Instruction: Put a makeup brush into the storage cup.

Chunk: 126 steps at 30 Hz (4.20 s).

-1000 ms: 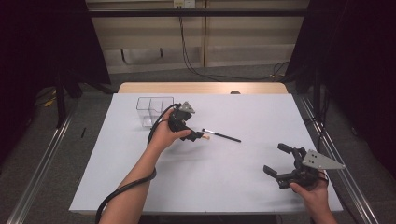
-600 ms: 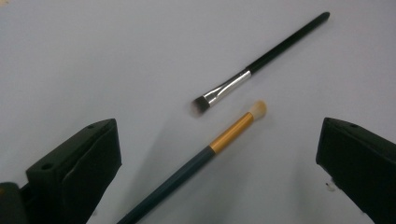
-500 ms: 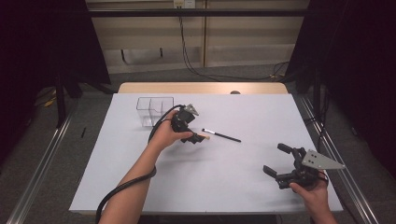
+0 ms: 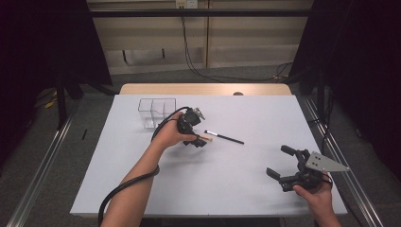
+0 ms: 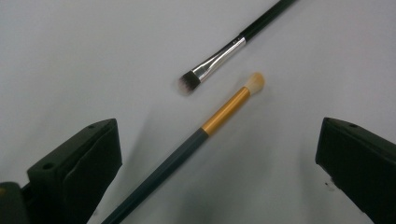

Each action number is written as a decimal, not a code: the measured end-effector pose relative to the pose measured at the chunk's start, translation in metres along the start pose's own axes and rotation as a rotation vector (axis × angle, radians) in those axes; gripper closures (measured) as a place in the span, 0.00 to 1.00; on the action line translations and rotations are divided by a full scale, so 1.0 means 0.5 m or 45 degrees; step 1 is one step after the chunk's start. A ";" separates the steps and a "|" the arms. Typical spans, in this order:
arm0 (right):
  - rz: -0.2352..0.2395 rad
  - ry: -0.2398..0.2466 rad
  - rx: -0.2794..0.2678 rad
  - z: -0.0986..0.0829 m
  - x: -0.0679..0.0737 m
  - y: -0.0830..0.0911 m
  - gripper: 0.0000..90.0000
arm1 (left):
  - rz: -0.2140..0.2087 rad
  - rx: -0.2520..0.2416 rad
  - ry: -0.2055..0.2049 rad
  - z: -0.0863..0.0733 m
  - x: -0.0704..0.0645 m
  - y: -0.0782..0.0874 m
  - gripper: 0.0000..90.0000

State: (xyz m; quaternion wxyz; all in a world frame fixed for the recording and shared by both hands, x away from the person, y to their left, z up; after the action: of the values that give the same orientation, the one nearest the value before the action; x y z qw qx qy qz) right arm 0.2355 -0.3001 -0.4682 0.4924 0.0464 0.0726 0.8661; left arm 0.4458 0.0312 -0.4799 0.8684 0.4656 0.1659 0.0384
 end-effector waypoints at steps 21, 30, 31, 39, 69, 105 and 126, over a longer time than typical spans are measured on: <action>0.004 -0.003 -0.003 0.001 -0.001 0.002 0.00 | -0.028 0.124 0.021 -0.011 0.006 -0.020 0.01; -0.001 -0.002 -0.005 0.001 -0.003 0.002 0.00 | -0.029 0.116 0.014 -0.013 0.005 -0.019 0.02; -0.001 -0.003 -0.005 0.001 -0.003 0.003 0.00 | -0.028 0.116 0.013 -0.013 0.005 -0.020 0.02; -0.001 -0.004 -0.004 0.000 -0.003 0.002 0.00 | -0.014 0.113 0.009 -0.014 0.003 -0.019 0.03; 0.000 -0.004 -0.003 0.000 -0.003 0.003 0.00 | -0.057 0.166 -0.063 -0.006 -0.014 -0.005 0.36; 0.002 -0.005 -0.001 0.000 -0.003 -0.001 0.00 | -0.112 0.315 0.086 -0.020 -0.038 0.021 0.92; 0.004 -0.003 0.006 0.000 -0.003 -0.005 0.00 | -0.089 0.317 0.124 -0.023 -0.041 0.019 0.94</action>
State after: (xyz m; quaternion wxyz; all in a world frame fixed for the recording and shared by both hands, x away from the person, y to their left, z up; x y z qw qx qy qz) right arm 0.2381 -0.3001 -0.4688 0.4912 0.0487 0.0740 0.8665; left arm 0.4236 0.0410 -0.4725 0.7957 0.5614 0.2273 0.0099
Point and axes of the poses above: each handheld gripper's, and its own axes: y roughly backward along the jaws, z roughly out of its top, x roughly to its left, the point moved 2 cm from there along -y, roughly forward along the jaws, and after that the axes turned 14 degrees about -z, right-handed, at the moved point
